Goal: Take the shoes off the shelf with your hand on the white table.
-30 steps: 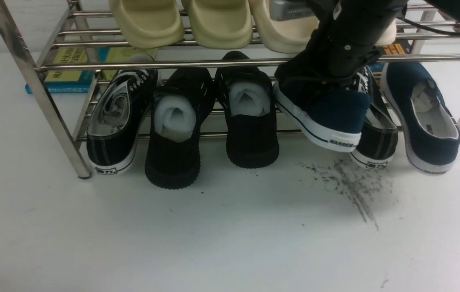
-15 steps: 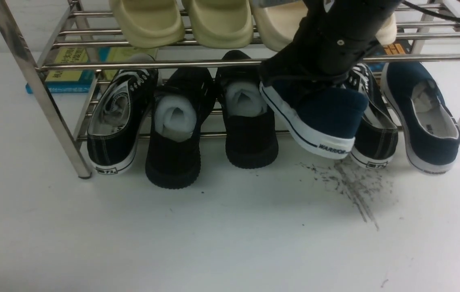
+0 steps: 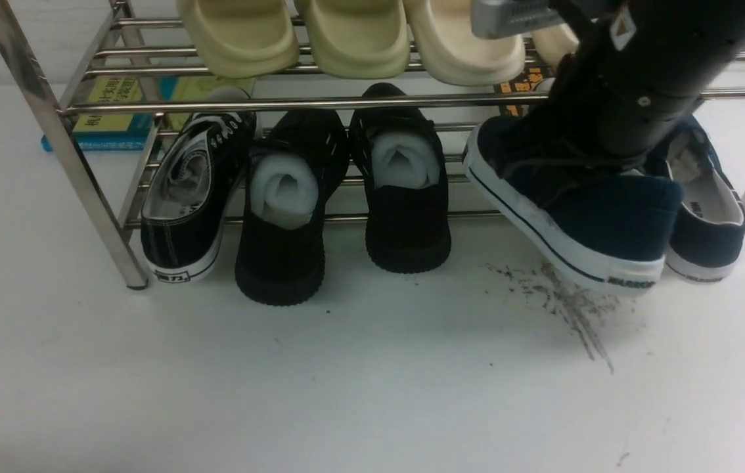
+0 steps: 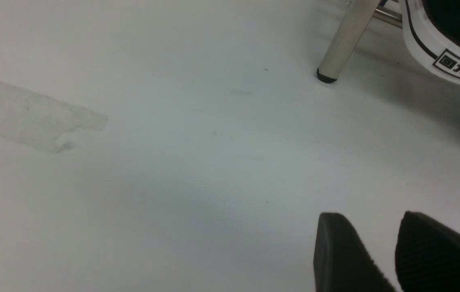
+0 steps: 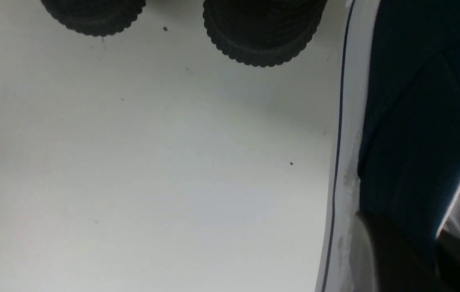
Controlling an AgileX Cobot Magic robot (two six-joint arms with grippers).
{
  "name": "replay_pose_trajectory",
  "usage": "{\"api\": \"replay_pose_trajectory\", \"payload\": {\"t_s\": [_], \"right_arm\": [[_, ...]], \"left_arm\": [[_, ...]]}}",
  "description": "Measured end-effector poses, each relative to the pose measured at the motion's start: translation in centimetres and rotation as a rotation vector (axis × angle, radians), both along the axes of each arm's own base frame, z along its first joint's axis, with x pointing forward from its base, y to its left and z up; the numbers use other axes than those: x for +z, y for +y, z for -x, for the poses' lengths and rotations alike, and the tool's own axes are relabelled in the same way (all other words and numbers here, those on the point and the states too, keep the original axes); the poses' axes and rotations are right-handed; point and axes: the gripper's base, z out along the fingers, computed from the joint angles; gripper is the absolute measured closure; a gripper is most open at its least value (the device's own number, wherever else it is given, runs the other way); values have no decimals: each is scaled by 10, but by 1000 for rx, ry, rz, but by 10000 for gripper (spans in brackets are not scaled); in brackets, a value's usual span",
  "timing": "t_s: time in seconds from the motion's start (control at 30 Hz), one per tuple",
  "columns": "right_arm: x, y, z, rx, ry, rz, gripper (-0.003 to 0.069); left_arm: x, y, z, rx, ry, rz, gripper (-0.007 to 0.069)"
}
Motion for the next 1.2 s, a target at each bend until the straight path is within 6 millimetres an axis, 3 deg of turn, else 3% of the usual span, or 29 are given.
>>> {"api": "replay_pose_trajectory", "payload": {"t_s": [0.17,0.33,0.4,0.43,0.47,0.57,0.67,0.83,1.2], "right_arm": [[8,-6,29,24,-8,-18,619],[-2,4,64,76,41,-21,619],[-15,22,93,133,93,-6,619],[-15,22,93,126,96,-8,619],[-26,34,110,146,132,12,619],[-51,53,138,120,183,53,619],[-74,71,142,0,149,51,619],[-101,90,123,-143,32,45,617],[-167,135,102,-142,-7,29,610]], "left_arm": [[0,0,0,0,0,0,382],[0,0,0,0,0,0,382],[0,0,0,0,0,0,382],[0,0,0,0,0,0,382],[0,0,0,0,0,0,382],[0,0,0,0,0,0,382],[0,0,0,0,0,0,382],[0,0,0,0,0,0,382],[0,0,0,0,0,0,382]]}}
